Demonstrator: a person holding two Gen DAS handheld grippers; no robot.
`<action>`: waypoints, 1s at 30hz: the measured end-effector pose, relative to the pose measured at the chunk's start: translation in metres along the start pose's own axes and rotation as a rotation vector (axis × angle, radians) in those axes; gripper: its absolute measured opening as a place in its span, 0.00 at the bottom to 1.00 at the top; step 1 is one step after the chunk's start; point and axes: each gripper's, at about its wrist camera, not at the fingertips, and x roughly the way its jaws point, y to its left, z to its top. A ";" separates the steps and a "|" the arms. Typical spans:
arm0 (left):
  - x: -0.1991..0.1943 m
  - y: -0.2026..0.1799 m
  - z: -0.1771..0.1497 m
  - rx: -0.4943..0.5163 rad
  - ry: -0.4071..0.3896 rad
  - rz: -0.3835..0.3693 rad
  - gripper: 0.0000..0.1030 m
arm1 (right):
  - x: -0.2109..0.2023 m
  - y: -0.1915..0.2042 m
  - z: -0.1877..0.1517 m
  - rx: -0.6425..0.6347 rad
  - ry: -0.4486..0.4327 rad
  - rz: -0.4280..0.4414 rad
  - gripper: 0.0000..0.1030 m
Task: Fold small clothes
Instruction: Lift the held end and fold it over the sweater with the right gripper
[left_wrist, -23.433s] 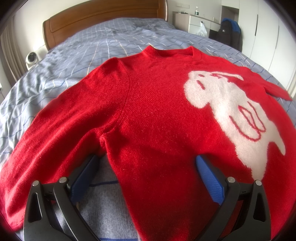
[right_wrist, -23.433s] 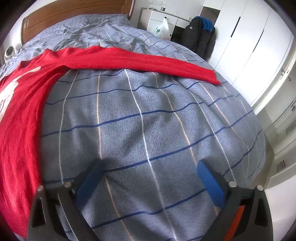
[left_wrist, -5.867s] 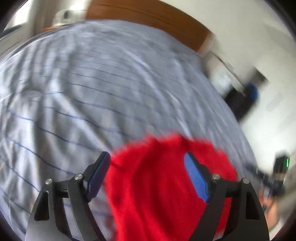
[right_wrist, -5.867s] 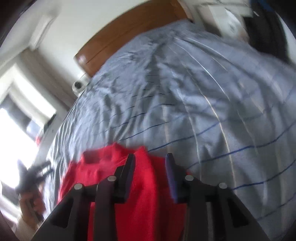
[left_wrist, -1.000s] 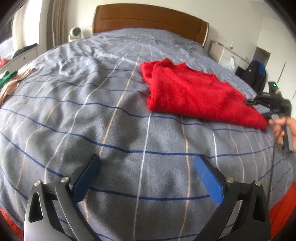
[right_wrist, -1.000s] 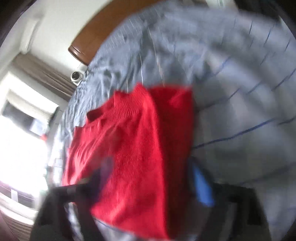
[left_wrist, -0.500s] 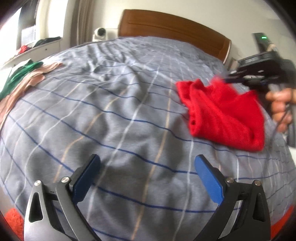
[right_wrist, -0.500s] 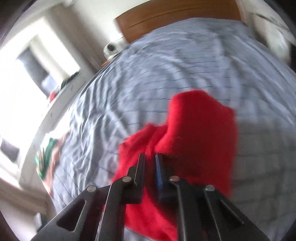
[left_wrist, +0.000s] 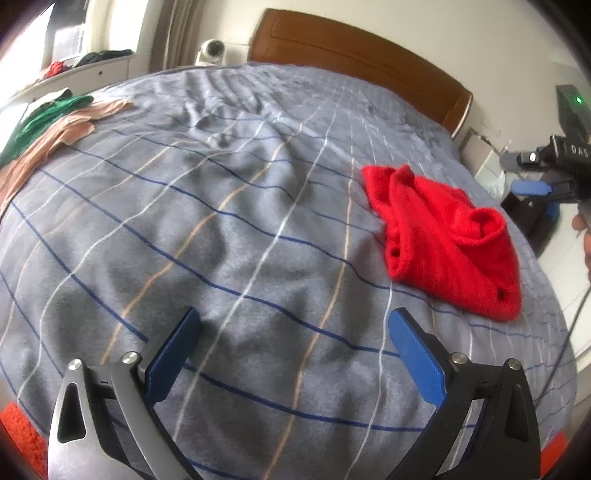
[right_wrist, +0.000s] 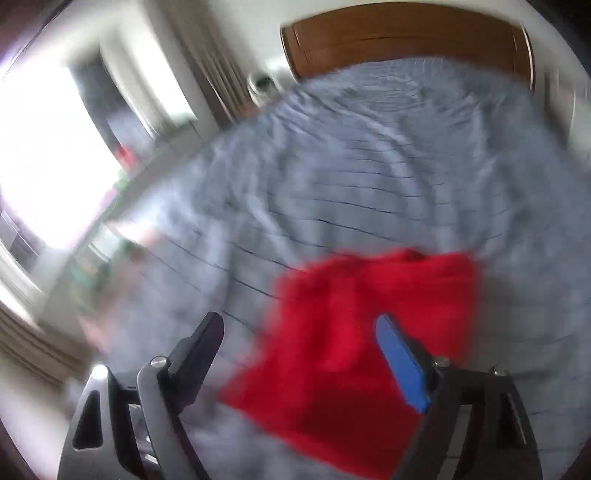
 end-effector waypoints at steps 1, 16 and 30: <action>0.000 -0.002 -0.001 0.011 0.000 0.002 0.99 | 0.007 0.003 -0.004 -0.017 0.045 0.003 0.82; 0.000 -0.003 -0.004 0.010 0.013 -0.014 0.99 | -0.002 -0.009 -0.014 0.123 0.017 -0.033 0.12; -0.003 -0.002 -0.008 0.024 0.017 0.000 0.99 | 0.033 0.048 -0.055 0.124 -0.042 0.204 0.61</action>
